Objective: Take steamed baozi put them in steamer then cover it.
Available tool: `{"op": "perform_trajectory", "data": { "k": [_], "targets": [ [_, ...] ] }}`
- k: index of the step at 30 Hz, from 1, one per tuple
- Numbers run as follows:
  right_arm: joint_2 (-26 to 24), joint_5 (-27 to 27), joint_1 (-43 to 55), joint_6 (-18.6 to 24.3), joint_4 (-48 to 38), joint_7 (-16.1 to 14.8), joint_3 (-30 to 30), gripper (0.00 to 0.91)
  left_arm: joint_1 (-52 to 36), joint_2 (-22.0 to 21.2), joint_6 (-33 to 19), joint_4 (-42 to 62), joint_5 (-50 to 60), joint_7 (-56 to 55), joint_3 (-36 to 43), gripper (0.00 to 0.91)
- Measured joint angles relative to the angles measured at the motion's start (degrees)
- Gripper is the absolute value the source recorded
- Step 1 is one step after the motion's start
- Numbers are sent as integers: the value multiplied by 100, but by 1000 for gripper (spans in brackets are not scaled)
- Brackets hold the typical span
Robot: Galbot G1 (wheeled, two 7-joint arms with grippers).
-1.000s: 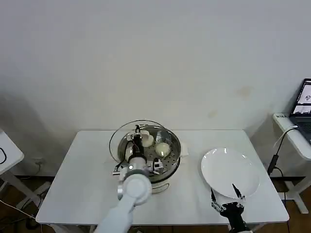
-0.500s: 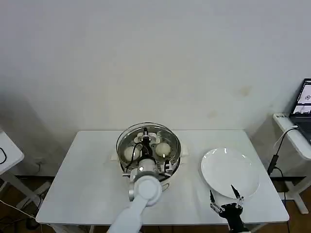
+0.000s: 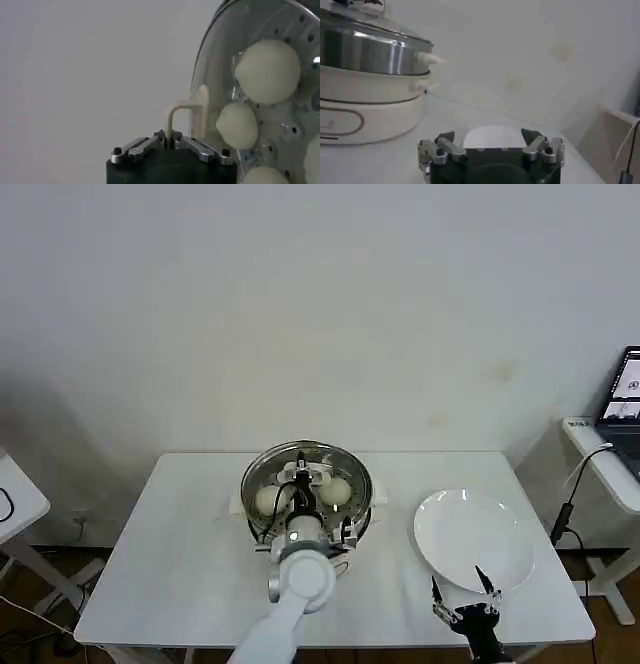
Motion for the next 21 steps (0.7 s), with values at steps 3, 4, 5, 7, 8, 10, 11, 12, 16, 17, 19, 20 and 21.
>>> {"op": "perform_trajectory", "data": {
  "k": [3, 4, 5, 7, 8, 10, 11, 12, 16, 17, 19, 20, 21],
  "targets": [
    [-1, 1, 9, 0, -8, -3, -6, 907, 4, -44, -3, 8, 22, -1, 7, 0],
    [-1, 1, 14, 0, -11, -4, -11, 907, 4, -58, -3, 10, 26, -1, 12, 0],
    [-2, 1, 17, 0, -14, -5, -15, 907, 4, -72, -3, 13, 31, -1, 18, 0],
    [-2, 1, 20, 0, -21, -6, -20, 907, 5, -102, -3, 29, 47, 0, 25, 0],
    [-2, 1, 20, 0, -23, -6, -23, 907, 8, -113, -4, 30, 50, 2, 27, 0],
    [-2, 0, 20, 0, -25, -8, -28, 907, 14, -130, -4, 30, 51, 4, 26, 0],
    [-2, 0, 20, 0, -25, -9, -35, 907, 17, -133, -4, 27, 53, 5, 26, 0],
    [-2, -2, 18, 0, -26, -9, -37, 907, 20, -140, -4, 26, 55, 6, 26, 0],
    [-1, -9, 9, 5, -28, -11, -39, 907, 37, -166, -10, 33, 83, 3, 15, 0],
    [0, -10, 8, 5, -28, -11, -39, 907, 46, -171, -12, 40, 85, -2, 7, 0],
    [-1, -10, 6, 6, -28, -14, -42, 907, 56, -178, -13, 52, 87, -15, -7, 907],
    [-1, -11, 6, 7, -28, -20, -45, 907, 59, -189, -20, 63, 87, -30, -15, 907],
    [-1, -12, 5, 9, -28, -22, -47, 907, 59, -198, -25, 71, 89, -41, -21, 907]
  ]
}}
